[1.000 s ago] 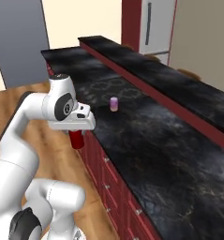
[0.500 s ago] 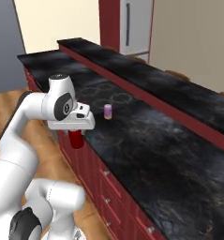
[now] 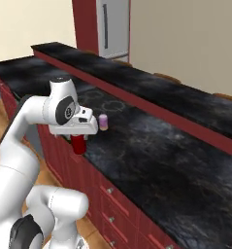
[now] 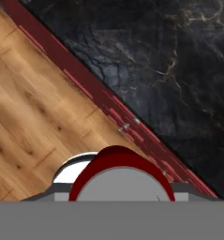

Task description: Four empty soda cans are scattered around the kitchen. Gather all the cans and cluster them next to the stove for recycling.

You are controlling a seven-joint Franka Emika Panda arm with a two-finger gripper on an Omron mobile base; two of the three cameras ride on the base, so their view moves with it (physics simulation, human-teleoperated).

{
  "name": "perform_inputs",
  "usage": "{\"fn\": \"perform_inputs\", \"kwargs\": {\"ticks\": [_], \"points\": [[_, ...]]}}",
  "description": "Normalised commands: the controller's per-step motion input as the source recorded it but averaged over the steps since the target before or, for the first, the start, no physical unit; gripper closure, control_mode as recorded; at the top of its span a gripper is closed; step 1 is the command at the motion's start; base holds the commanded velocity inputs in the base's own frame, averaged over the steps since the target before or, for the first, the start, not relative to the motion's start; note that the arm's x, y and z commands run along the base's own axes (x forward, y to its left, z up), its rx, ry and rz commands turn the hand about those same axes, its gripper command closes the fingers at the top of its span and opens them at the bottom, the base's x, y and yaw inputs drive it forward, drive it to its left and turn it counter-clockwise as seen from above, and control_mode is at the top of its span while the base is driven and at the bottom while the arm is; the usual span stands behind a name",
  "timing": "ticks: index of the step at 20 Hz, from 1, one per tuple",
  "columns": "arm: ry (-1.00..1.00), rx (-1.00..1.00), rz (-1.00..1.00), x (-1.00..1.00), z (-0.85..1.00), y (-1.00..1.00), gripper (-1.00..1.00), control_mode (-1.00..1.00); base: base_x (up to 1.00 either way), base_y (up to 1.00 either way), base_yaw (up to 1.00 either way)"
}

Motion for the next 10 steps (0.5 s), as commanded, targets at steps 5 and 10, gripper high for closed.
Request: {"fn": "perform_inputs", "kwargs": {"ticks": [5, 10], "points": [[0.00, 0.00, 0.00, 0.00, 0.00, 0.00, 1.00, 1.00, 0.43, 0.02, -0.31], [0.00, 0.00, 0.00, 0.00, 0.00, 0.00, 1.00, 1.00, 0.45, 0.15, -0.32]]}}
